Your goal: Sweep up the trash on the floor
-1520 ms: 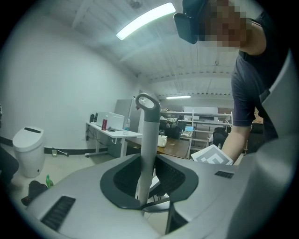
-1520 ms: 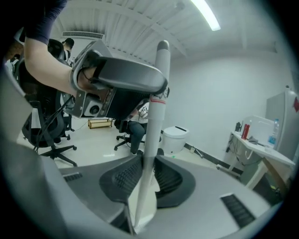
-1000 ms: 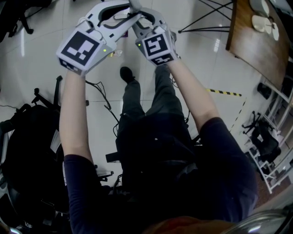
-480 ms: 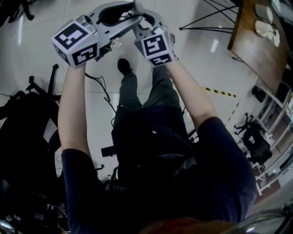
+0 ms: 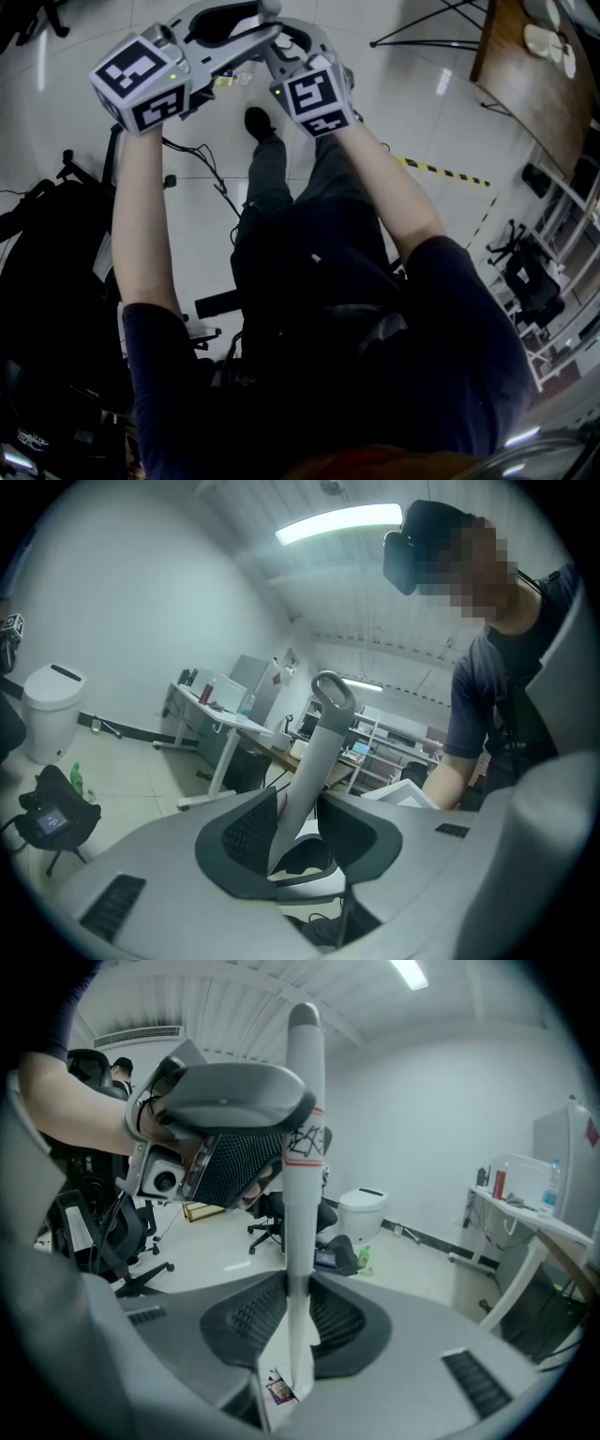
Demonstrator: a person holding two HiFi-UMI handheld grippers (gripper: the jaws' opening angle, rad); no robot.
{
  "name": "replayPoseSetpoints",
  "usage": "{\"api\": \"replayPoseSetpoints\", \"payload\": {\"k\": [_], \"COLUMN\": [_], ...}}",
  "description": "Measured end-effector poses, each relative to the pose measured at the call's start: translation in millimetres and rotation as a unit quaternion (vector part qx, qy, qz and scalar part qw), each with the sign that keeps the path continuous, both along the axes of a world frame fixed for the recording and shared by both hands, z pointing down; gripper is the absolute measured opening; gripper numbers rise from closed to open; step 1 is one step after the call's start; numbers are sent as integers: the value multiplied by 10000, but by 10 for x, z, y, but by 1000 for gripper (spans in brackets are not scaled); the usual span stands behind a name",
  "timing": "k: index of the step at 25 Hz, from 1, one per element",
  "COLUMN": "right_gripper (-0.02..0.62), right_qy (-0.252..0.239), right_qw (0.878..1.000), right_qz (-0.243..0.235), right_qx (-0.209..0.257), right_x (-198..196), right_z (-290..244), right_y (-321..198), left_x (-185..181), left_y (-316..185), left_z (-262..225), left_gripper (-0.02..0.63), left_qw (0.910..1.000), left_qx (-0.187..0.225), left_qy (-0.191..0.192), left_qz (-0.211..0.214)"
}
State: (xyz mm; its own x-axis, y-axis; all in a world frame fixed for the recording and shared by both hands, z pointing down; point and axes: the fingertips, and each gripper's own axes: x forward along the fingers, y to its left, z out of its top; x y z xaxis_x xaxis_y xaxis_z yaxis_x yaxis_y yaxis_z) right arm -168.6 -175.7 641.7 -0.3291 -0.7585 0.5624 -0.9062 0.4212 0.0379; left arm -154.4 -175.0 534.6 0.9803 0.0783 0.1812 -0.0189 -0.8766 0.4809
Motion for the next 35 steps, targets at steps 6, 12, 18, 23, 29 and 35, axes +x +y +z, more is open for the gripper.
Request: {"api": "replayPoseSetpoints", "payload": {"k": [6, 12, 18, 23, 29, 35], "right_gripper": [94, 94, 94, 95, 94, 94], "right_qy": [-7, -44, -113, -85, -15, 74], "right_qw": [10000, 9999, 9998, 9996, 9991, 9976], "right_qz": [-4, 56, 129, 195, 198, -198], "right_qx": [-71, -104, -60, 189, 362, 654], "right_x": [-116, -166, -150, -63, -30, 263], "right_z": [-16, -32, -43, -161, -531, -856], "right_y": [130, 191, 198, 120, 125, 317], "left_x": [-115, -165, -125, -58, -78, 226], "left_y": [153, 216, 193, 79, 130, 382], "left_z": [-16, -31, -45, -149, -515, -906], "left_gripper": [133, 133, 130, 124, 123, 120], "left_qw": [9994, 9992, 9995, 9995, 9982, 9917], "left_qx": [201, 241, 250, 309, 511, 1136], "left_qy": [-187, -226, -98, 78, 286, 581], "left_qz": [207, 216, 168, 0, 107, 130]}}
